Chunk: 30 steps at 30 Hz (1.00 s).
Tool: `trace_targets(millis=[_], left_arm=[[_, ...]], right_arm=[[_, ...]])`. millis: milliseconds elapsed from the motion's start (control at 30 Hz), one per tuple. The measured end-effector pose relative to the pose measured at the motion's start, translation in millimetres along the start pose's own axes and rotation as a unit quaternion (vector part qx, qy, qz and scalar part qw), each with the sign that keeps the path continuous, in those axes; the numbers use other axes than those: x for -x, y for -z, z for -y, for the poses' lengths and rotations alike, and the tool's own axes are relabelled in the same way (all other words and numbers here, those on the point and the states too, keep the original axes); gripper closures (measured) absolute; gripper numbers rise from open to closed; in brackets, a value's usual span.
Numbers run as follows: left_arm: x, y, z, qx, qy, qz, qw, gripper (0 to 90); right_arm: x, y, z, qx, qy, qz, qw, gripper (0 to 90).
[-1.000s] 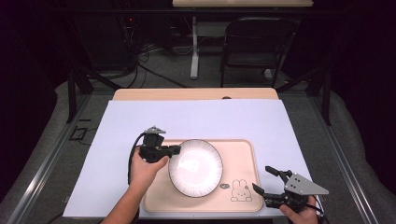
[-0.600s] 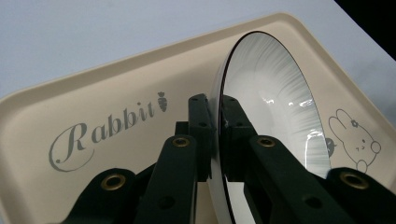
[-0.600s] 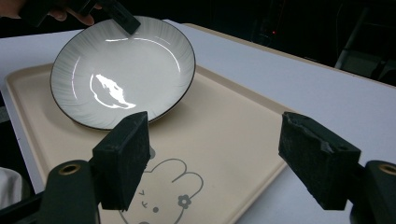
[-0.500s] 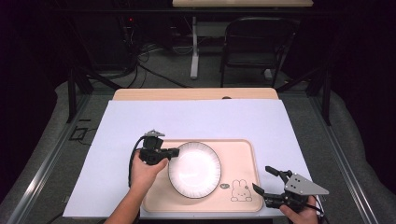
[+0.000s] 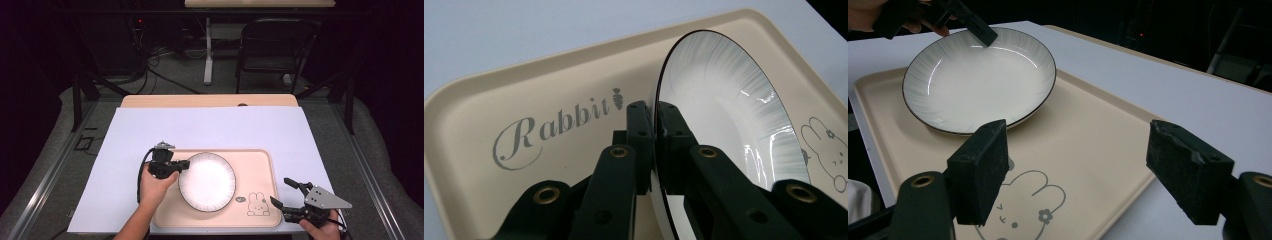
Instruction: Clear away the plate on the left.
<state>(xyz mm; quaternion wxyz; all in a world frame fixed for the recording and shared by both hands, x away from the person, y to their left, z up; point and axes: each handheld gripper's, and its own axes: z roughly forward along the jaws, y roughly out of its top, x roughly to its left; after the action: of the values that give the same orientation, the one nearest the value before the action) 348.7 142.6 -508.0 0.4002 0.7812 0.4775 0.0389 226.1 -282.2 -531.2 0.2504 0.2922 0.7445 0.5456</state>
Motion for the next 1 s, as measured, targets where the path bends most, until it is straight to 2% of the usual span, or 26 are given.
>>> trace_targets(millis=[67,167,233,267,300,333,367,433,600,1000], left_arm=[[0.4,0.0,1.5,0.007,-0.004,-0.001,1.0000,85.6],[-1.6,-0.4,3.8,0.009,0.003,0.000,1.0000,85.6],[-6.9,-2.4,6.5,0.009,0.018,0.007,0.9998,85.6],[-6.9,-2.4,6.5,0.009,0.018,0.007,0.9998,85.6],[-10.6,-4.1,8.8,0.012,0.029,0.012,0.9994,85.6],[-10.6,-4.1,8.8,0.012,0.029,0.012,0.9994,85.5],[-14.6,-5.8,11.3,0.012,0.039,0.018,0.9990,85.5],[-18.0,-7.4,13.5,0.011,0.046,0.021,0.9987,85.5],[-22.7,-11.3,17.4,0.010,0.057,0.024,0.9980,85.2],[-29.4,-19.2,25.0,-0.004,0.069,0.015,0.9975,83.5]], right_arm=[[-0.2,0.0,0.0,0.001,0.002,0.000,1.0000,24.3],[-0.2,0.0,-0.1,0.000,0.001,0.000,1.0000,24.3],[-0.1,-0.1,0.0,0.000,0.001,0.000,1.0000,24.3],[-0.1,-0.1,0.0,0.000,0.001,0.000,1.0000,24.3],[-0.1,-0.2,0.0,0.000,0.000,0.000,1.0000,24.3],[-0.1,-0.2,0.0,0.000,0.000,0.000,1.0000,24.3],[0.0,-0.6,-0.1,0.000,0.000,0.000,1.0000,24.3],[0.0,-0.9,-0.2,0.000,0.001,-0.001,1.0000,24.3],[0.1,-1.1,-0.2,0.000,0.001,-0.001,1.0000,24.3],[0.0,-1.0,-0.3,0.000,0.002,-0.002,1.0000,24.3]])
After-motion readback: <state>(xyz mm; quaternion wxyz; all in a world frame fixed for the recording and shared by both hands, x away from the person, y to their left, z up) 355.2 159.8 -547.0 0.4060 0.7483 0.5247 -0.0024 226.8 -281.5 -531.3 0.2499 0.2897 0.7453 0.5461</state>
